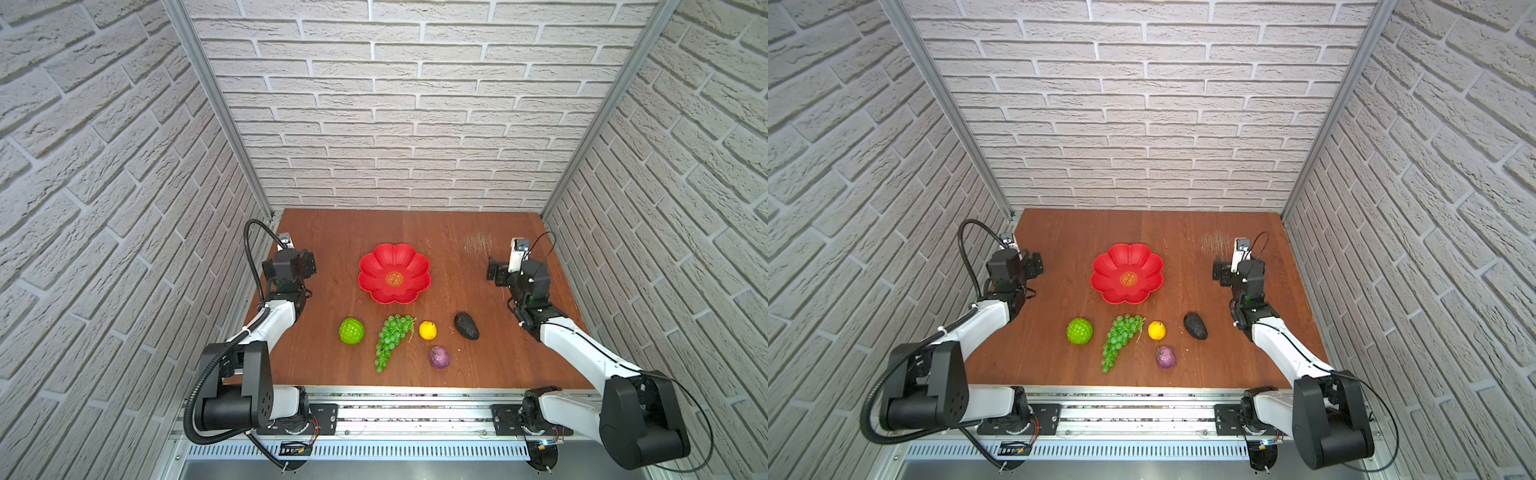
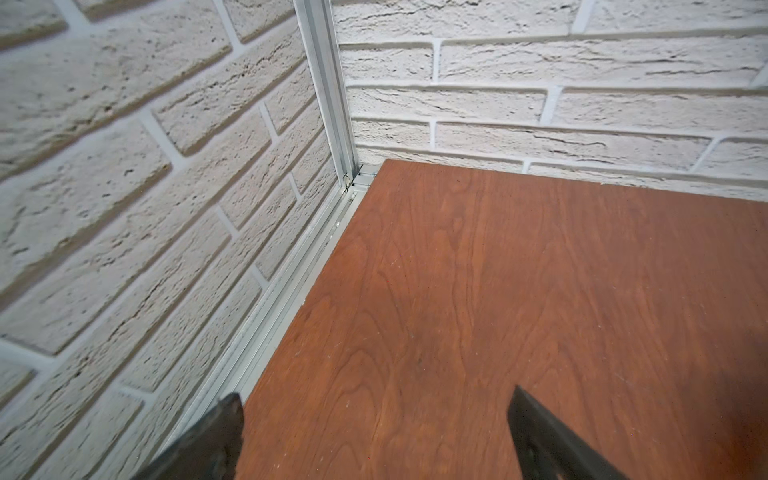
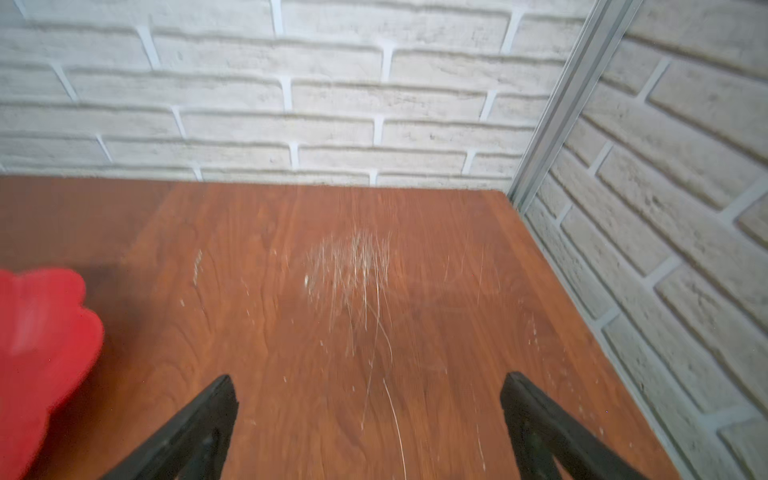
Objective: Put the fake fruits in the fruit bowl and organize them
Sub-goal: 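Grasp the green bumpy fruit with the left gripper while the right moves forward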
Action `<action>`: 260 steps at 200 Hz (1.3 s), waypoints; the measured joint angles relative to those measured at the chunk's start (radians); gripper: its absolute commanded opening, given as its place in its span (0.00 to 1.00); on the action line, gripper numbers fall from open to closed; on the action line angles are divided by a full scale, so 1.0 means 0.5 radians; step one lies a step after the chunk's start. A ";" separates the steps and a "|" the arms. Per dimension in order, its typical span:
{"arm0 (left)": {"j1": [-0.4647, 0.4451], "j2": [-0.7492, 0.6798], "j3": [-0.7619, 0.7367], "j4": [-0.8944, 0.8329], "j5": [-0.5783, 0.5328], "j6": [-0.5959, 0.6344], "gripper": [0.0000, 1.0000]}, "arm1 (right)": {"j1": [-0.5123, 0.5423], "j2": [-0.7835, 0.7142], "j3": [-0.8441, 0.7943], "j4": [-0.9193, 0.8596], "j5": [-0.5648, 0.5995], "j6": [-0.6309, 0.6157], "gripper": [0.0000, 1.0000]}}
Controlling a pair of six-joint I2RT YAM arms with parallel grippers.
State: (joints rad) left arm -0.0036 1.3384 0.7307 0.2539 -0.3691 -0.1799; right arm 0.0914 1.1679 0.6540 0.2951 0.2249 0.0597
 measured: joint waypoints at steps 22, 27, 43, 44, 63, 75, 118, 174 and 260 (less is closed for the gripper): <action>-0.072 -0.015 0.321 -0.516 -0.092 -0.128 0.98 | 0.012 -0.044 0.265 -0.257 -0.099 0.087 0.95; -0.086 -0.029 0.367 -0.596 -0.103 -0.159 0.98 | 0.020 -0.046 0.302 -0.315 -0.120 0.108 0.94; -0.133 -0.103 0.424 -0.835 -0.105 -0.262 0.98 | 0.081 -0.034 0.407 -0.523 -0.159 0.144 0.94; -0.136 -0.110 0.424 -0.853 -0.104 -0.268 0.98 | 0.085 -0.034 0.412 -0.531 -0.161 0.146 0.94; -0.219 -0.179 0.423 -1.162 -0.036 -0.397 0.98 | 0.217 0.007 0.529 -0.739 -0.200 0.152 0.95; -0.300 -0.195 0.423 -1.360 0.023 -0.485 0.98 | 0.288 0.037 0.598 -0.829 -0.224 0.152 0.94; -0.629 -0.209 0.423 -1.877 0.274 -0.743 0.98 | 0.462 0.146 0.734 -0.936 -0.269 0.166 0.93; -0.930 -0.196 0.359 -2.078 0.517 -1.011 0.97 | 0.584 0.357 0.816 -0.933 -0.346 0.188 0.92; -1.025 0.150 0.349 -2.107 0.635 -1.093 0.93 | 0.649 0.384 0.781 -0.825 -0.427 0.235 0.92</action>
State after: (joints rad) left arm -0.5159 1.4136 0.9054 -0.7998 -0.0517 -0.7265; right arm 0.4160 1.3598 1.0447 -0.1173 0.0113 0.1772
